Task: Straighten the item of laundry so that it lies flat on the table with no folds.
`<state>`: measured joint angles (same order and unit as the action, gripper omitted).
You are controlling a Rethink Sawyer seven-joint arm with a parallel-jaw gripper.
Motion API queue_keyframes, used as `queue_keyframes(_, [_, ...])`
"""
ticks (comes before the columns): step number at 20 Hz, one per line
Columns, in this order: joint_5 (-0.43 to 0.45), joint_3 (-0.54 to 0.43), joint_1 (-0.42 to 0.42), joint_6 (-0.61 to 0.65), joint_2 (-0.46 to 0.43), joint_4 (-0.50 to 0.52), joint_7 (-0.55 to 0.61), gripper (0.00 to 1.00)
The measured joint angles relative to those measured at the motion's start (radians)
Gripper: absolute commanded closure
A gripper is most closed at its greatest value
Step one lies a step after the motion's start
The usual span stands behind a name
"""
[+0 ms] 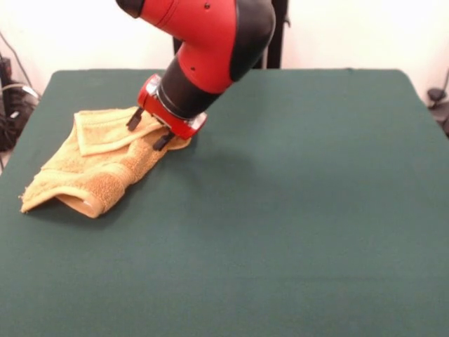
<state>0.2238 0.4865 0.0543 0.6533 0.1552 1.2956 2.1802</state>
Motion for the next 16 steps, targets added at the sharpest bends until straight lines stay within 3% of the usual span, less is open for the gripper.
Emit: queue_keyframes(16, [0.0,0.006,0.008,0.069,-0.025,-0.037,0.0,0.0])
